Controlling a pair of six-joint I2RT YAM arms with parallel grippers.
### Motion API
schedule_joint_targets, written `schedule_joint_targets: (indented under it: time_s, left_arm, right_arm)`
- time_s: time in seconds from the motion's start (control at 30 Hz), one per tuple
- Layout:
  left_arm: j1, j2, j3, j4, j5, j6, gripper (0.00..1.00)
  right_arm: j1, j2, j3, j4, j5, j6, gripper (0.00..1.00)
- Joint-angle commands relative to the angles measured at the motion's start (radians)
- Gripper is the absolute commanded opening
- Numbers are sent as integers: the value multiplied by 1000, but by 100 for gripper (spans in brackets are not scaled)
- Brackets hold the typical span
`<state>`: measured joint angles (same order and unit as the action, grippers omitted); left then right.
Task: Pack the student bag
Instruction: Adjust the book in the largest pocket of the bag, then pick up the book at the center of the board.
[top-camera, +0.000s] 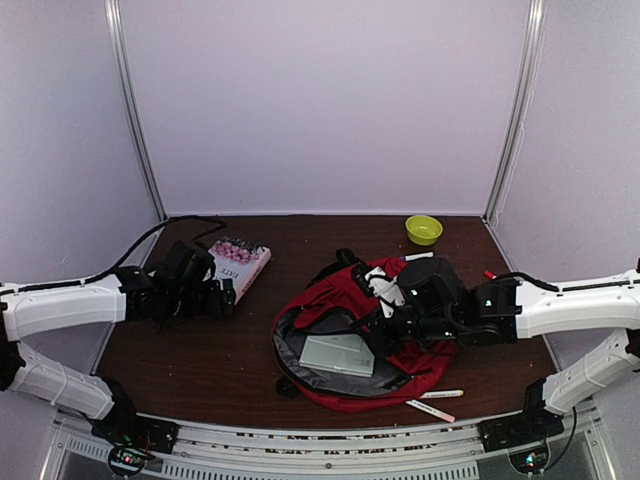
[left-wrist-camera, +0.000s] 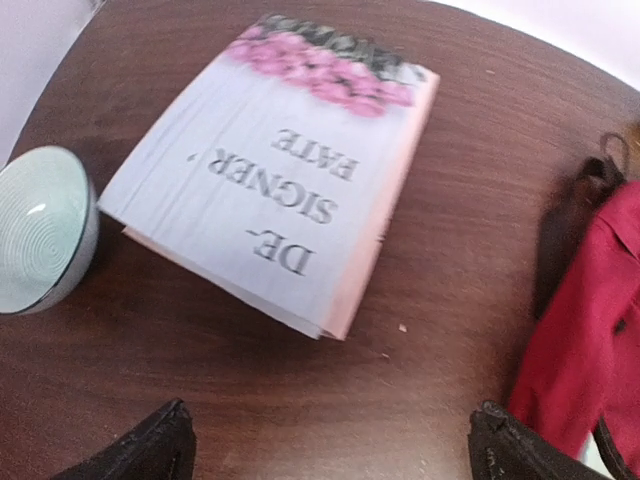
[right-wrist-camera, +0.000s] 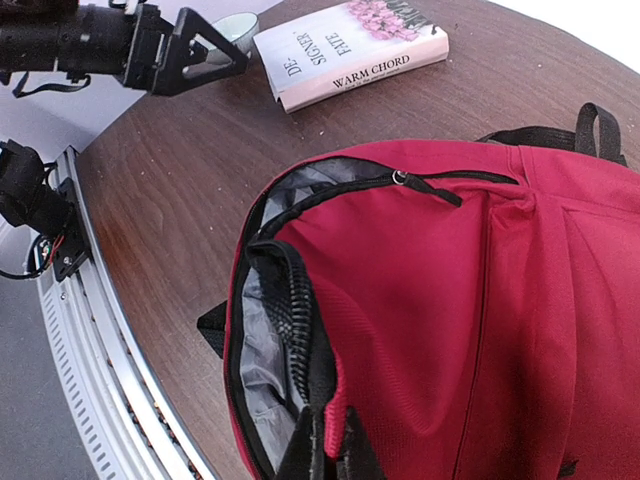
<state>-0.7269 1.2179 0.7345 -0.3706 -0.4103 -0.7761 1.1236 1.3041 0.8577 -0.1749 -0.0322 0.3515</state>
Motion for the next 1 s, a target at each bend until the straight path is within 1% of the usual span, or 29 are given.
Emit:
schedule_joint_targets:
  time_s: [0.0, 0.07, 0.2, 0.23, 0.3, 0.37, 0.43, 0.5, 0.57, 0.7, 0.83, 0.97]
  left_arm:
    - [96, 66, 4, 31, 46, -123, 98]
    - [124, 117, 45, 6, 36, -97, 98]
    - [201, 192, 69, 62, 145, -65, 96]
    - [207, 200, 85, 54, 139, -44, 96]
    - [208, 216, 149, 14, 102, 39, 96]
    - [221, 252, 250, -62, 50, 134, 98]
    - [264, 309, 351, -114, 53, 230, 98]
    - [324, 370, 424, -129, 110, 317, 98]
    - [386, 437, 499, -159, 167, 367, 98]
    - [451, 556, 639, -195, 296, 456, 98]
    - [508, 706, 782, -274, 339, 510, 98]
    - [561, 800, 861, -302, 420, 531, 98]
  right_arm:
    - [10, 9, 10, 7, -9, 20, 0]
    - [12, 5, 4, 9, -7, 22, 0]
    - [12, 5, -3, 6, -4, 20, 0]
    - [12, 4, -2, 3, -2, 20, 0]
    - [13, 2, -6, 2, -2, 20, 0]
    - [12, 3, -10, 9, -2, 21, 0]
    - [13, 5, -9, 11, -7, 20, 0]
    - [12, 8, -7, 10, -8, 18, 0]
    - [12, 6, -9, 9, -7, 19, 0]
    - [12, -6, -25, 19, -8, 32, 0]
    - [14, -6, -30, 31, -20, 43, 0]
    - [20, -2, -21, 31, -28, 52, 0]
